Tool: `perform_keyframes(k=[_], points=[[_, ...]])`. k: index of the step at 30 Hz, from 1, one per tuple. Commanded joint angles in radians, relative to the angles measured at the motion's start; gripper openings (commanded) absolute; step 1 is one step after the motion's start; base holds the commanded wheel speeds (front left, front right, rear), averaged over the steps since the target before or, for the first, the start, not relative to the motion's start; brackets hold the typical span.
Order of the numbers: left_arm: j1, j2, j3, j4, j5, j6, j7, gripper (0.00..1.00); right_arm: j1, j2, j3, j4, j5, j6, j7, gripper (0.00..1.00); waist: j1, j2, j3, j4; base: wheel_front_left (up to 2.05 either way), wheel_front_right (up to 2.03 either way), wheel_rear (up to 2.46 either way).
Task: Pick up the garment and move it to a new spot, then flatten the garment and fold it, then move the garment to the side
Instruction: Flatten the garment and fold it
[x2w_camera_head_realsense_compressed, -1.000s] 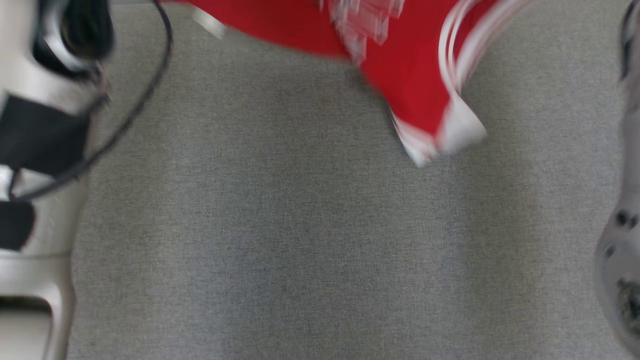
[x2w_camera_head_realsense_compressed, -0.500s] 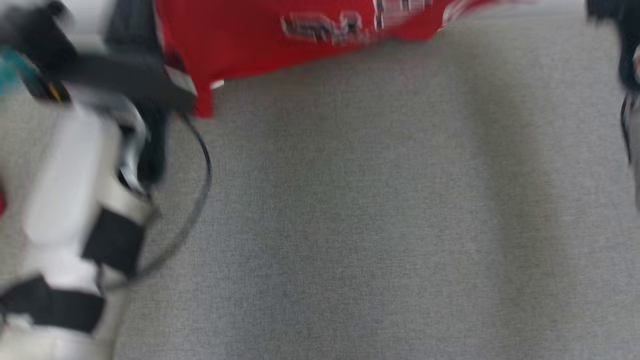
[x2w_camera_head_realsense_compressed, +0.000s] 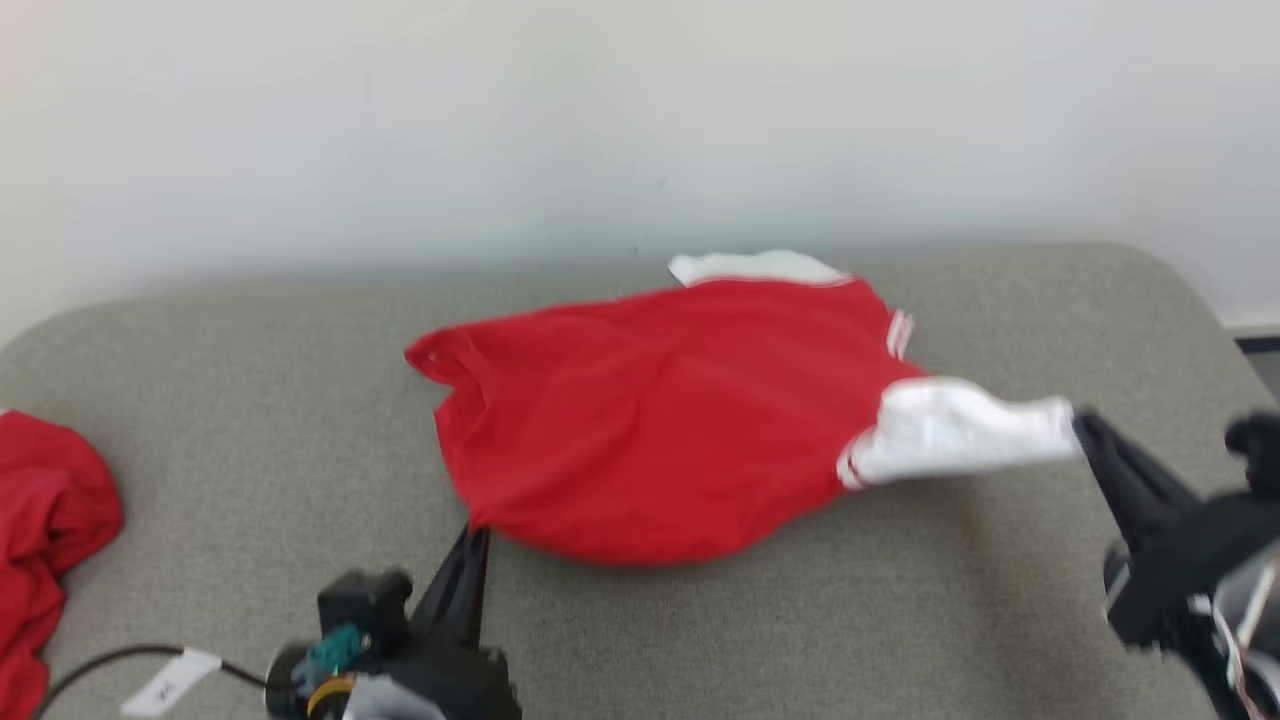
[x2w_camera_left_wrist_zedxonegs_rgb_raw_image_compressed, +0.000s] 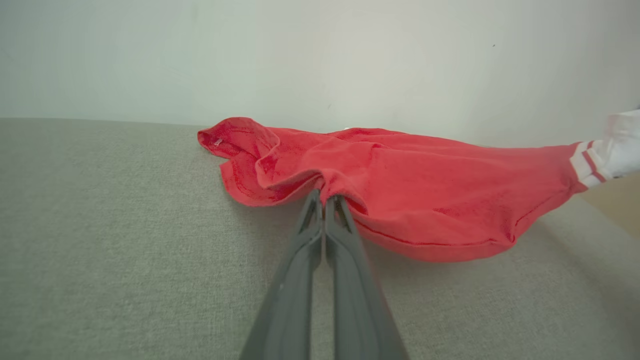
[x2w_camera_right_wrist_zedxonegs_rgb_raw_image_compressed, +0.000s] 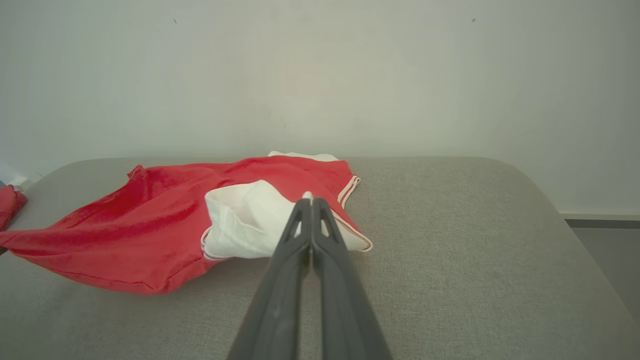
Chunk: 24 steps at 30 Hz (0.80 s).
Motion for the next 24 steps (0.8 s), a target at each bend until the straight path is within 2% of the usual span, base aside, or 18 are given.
perform_keyframes(k=[1,3,7,10,15,20,24], points=[[0.031,-0.007,0.006,0.003,-0.008,0.013,0.002,0.00,0.040,0.015,-0.021,-0.021,-0.008,-0.001,0.019,0.00,0.0004,0.0003,-0.059,0.000,0.00,0.00,0.00],[0.091,-0.022,0.020,0.005,-0.047,0.046,0.034,0.00,0.147,0.054,-0.072,-0.113,-0.025,-0.001,0.109,0.00,0.0004,0.0003,-0.070,0.005,0.00,0.00,0.00],[0.164,-0.028,0.036,-0.002,-0.090,0.067,0.068,0.00,0.258,0.087,-0.116,-0.202,-0.046,-0.001,0.223,0.00,0.0004,0.0003,-0.075,0.006,0.00,0.00,0.00],[0.208,-0.018,0.040,-0.018,-0.107,0.088,0.100,0.00,0.319,0.103,-0.141,-0.251,-0.052,-0.001,0.308,0.00,0.0004,0.0003,-0.075,0.013,0.00,0.00,0.00],[0.261,0.025,0.021,-0.088,-0.069,0.146,0.153,0.00,0.399,0.113,-0.186,-0.323,-0.057,-0.001,0.413,0.00,0.0004,0.0003,-0.064,0.028,0.00,0.00,0.00],[0.238,0.058,0.042,-0.169,-0.042,0.216,0.170,0.00,0.359,0.082,-0.179,-0.330,-0.075,-0.001,0.431,0.00,0.0004,0.0003,-0.041,0.045,0.00,0.00,0.00],[0.163,0.058,0.038,-0.189,-0.018,0.235,0.187,0.00,0.253,0.036,-0.113,-0.243,-0.097,-0.001,0.385,0.00,0.0004,0.0003,-0.014,0.059,0.00,0.00,0.00]])
